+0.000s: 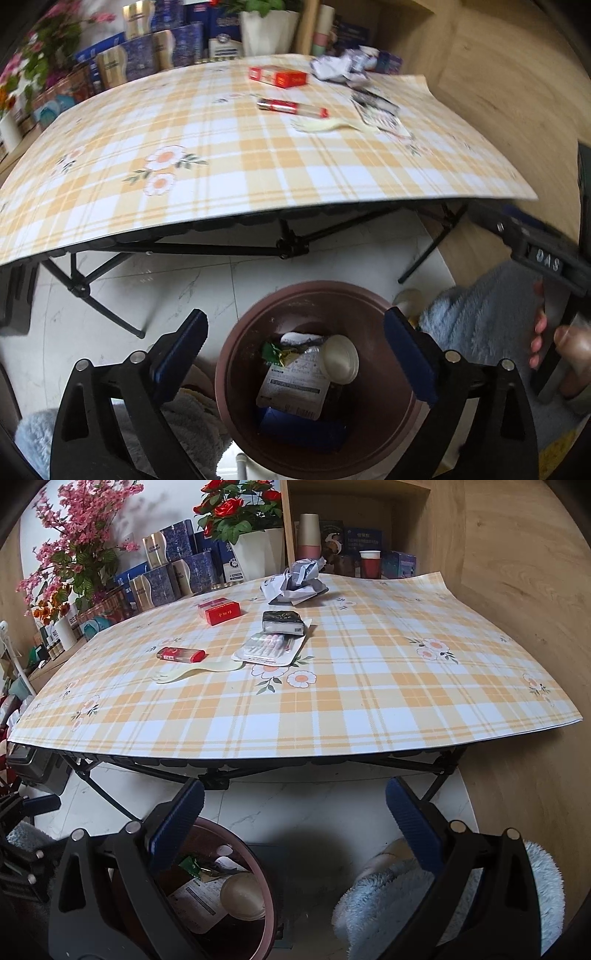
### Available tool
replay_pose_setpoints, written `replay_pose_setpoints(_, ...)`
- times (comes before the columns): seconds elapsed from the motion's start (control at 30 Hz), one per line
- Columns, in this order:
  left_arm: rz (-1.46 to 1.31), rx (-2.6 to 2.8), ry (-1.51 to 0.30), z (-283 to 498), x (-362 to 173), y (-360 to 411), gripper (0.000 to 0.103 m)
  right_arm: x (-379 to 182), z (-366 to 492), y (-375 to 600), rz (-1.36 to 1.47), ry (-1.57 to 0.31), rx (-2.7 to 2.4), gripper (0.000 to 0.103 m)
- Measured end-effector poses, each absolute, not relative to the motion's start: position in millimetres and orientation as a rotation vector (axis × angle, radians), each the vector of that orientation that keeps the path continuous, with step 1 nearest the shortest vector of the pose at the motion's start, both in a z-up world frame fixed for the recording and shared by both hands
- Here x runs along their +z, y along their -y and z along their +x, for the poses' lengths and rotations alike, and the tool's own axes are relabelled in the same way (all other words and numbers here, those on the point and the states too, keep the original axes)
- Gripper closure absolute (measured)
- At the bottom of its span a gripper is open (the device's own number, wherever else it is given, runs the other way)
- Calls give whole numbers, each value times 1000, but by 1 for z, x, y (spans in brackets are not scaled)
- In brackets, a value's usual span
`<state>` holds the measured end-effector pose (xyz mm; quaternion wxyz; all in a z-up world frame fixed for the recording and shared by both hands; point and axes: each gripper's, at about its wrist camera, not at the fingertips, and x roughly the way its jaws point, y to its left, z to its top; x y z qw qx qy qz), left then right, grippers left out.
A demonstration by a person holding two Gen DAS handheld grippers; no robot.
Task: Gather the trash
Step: 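Grasp the black Face tissue pack with the right gripper while the left gripper reaches for the red lighter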
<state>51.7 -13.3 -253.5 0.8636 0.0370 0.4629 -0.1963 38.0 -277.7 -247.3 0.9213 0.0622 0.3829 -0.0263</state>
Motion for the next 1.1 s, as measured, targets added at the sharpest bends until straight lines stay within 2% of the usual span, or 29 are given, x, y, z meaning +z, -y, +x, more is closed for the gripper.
replay_pose_setpoints(0.67, -159, -288, -843, 60, -228, -21, 7, -211, 60, 295, 155, -753, 103, 6)
replay_pose_setpoints(0.9, -157, -326, -809, 67, -214, -17, 7, -200, 107, 320, 163, -750, 132, 6)
replay_pose_setpoints(1.07, -184, -367, -863, 103, -207, -9, 7, -195, 157, 322, 121, -746, 185, 6)
replay_pose_setpoints(1.1, -196, -372, -870, 113, -206, -7, 7, -193, 167, 320, 106, -736, 202, 9)
